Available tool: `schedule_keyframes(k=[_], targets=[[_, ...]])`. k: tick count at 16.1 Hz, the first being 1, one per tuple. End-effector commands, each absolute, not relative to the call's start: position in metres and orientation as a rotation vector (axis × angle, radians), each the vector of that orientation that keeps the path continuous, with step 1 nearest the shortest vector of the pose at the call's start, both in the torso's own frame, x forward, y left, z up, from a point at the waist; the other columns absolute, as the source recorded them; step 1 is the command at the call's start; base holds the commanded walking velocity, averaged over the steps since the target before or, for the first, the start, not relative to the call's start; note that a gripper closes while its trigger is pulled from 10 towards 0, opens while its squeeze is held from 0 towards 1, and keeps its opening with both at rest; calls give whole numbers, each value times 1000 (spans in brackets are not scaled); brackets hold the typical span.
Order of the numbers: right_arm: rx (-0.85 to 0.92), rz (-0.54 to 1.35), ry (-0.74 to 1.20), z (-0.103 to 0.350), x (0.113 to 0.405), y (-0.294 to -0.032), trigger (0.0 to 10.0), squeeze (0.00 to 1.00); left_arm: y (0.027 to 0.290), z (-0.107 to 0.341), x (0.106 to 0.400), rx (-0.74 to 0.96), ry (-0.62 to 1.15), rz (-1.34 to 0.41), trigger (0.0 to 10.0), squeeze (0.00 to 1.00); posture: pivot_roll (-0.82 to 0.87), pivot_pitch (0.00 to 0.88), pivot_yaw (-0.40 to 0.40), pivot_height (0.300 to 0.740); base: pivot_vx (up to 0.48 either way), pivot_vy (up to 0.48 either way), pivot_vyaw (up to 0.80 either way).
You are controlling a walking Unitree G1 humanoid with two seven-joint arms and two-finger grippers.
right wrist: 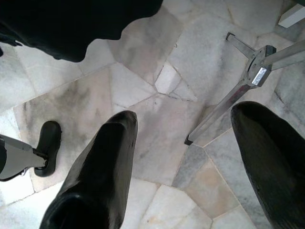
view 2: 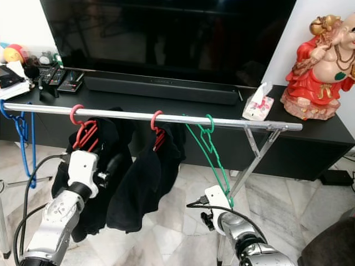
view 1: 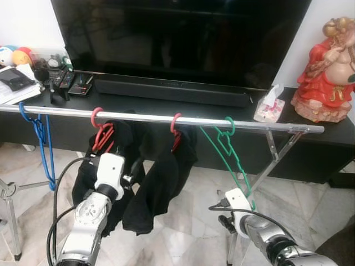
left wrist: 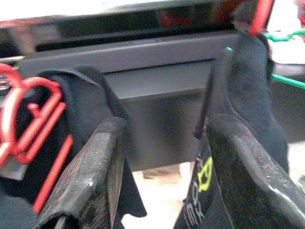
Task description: Hang hanger
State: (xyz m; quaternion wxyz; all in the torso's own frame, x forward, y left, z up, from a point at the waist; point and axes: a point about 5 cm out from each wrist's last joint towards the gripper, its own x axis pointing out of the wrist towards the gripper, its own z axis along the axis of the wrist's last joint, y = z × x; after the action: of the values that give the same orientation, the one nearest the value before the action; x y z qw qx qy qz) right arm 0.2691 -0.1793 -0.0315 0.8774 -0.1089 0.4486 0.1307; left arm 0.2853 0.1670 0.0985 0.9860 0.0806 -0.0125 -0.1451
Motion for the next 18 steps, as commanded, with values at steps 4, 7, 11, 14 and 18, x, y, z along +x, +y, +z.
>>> schedule_keyframes(k=[4, 7, 11, 14, 18], targets=[[-223, 270, 934, -30, 270, -181, 10000, 0, 161, 101, 293, 168, 5, -398, 10000, 0, -19, 0, -74, 740, 0, 0, -156], [-233, 274, 938, -30, 270, -181, 10000, 0, 156, 103, 300, 153, 17, -462, 10000, 0, -19, 0, -74, 740, 0, 0, 0], [-234, 276, 942, -31, 270, -181, 10000, 0, 135, 106, 321, 138, 47, -511, 10000, 0, -22, 0, -80, 740, 0, 0, 0], [-224, 262, 936, -31, 270, -180, 10000, 0, 145, 101, 330, 157, 57, -362, 10000, 0, -45, 0, -64, 740, 0, 0, 0], [-228, 273, 941, -31, 270, -180, 10000, 0, 184, 87, 321, 177, 73, -70, 10000, 0, -28, 0, -67, 740, 0, 0, 0]])
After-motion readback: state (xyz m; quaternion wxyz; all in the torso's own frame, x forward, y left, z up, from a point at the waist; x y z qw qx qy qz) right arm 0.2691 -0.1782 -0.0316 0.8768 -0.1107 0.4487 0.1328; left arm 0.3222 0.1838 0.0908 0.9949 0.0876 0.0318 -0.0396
